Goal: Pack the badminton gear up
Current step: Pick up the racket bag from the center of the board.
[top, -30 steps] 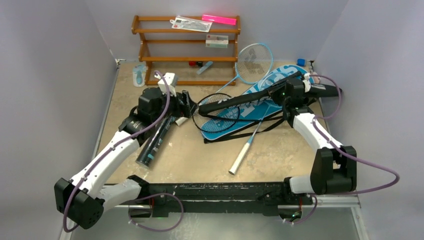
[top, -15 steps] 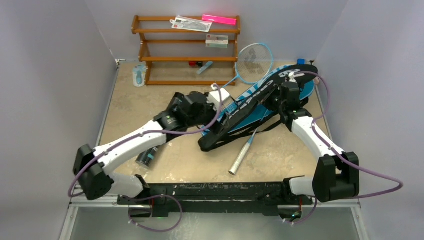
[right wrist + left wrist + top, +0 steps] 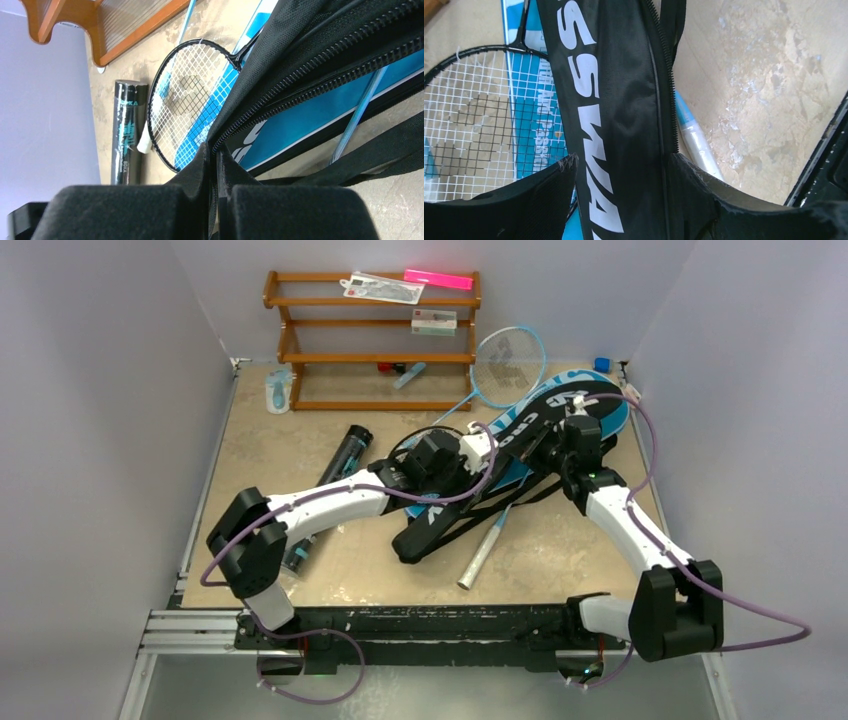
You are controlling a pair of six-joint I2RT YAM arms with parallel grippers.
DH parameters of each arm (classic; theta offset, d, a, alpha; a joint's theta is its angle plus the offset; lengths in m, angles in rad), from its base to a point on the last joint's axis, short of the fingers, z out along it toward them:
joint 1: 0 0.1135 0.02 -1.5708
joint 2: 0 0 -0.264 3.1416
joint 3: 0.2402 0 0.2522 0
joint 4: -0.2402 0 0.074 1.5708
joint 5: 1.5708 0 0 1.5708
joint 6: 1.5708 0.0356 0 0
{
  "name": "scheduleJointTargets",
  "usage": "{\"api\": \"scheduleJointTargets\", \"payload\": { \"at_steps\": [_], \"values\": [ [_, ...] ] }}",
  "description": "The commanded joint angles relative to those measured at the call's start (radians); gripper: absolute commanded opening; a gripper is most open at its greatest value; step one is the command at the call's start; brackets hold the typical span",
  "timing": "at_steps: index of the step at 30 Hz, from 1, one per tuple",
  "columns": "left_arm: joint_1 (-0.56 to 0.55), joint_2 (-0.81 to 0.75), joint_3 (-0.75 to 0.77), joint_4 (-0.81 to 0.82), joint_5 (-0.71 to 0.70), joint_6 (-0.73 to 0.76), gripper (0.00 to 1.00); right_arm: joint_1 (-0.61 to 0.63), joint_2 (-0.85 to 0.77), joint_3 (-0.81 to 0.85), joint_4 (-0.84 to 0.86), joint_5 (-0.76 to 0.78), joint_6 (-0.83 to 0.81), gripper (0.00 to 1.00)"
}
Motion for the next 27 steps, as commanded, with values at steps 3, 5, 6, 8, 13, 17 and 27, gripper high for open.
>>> {"api": "scheduleJointTargets", "payload": {
  "at_steps": [3,5,6,8,13,17,27],
  "values": [
    [-0.007,0.038,0.035,0.063,-0.005,0.0,0.67,0.004,-0.047,-0.004,0.039,-0.054,-0.01,0.0],
    [-0.007,0.053,0.032,0.066,0.006,-0.003,0.66,0.004,-0.05,-0.01,0.036,-0.06,-0.01,0.0],
    [-0.007,0.058,0.031,0.067,0.008,-0.006,0.6,0.004,-0.051,-0.013,0.034,-0.063,-0.01,0.0],
    [-0.006,0.076,0.036,0.062,0.006,-0.014,0.39,0.005,-0.054,-0.021,0.022,-0.059,-0.019,0.01],
    [-0.002,0.077,0.045,0.054,0.018,-0.056,0.0,0.003,-0.067,-0.064,-0.029,-0.065,-0.027,0.25],
    [0.026,0.072,0.045,0.054,0.078,-0.115,0.0,0.003,-0.099,-0.103,-0.052,-0.046,-0.046,0.41],
    [0.127,0.034,0.013,0.111,0.318,-0.258,0.0,0.003,-0.305,-0.236,-0.137,0.081,-0.02,0.57]
  ]
}}
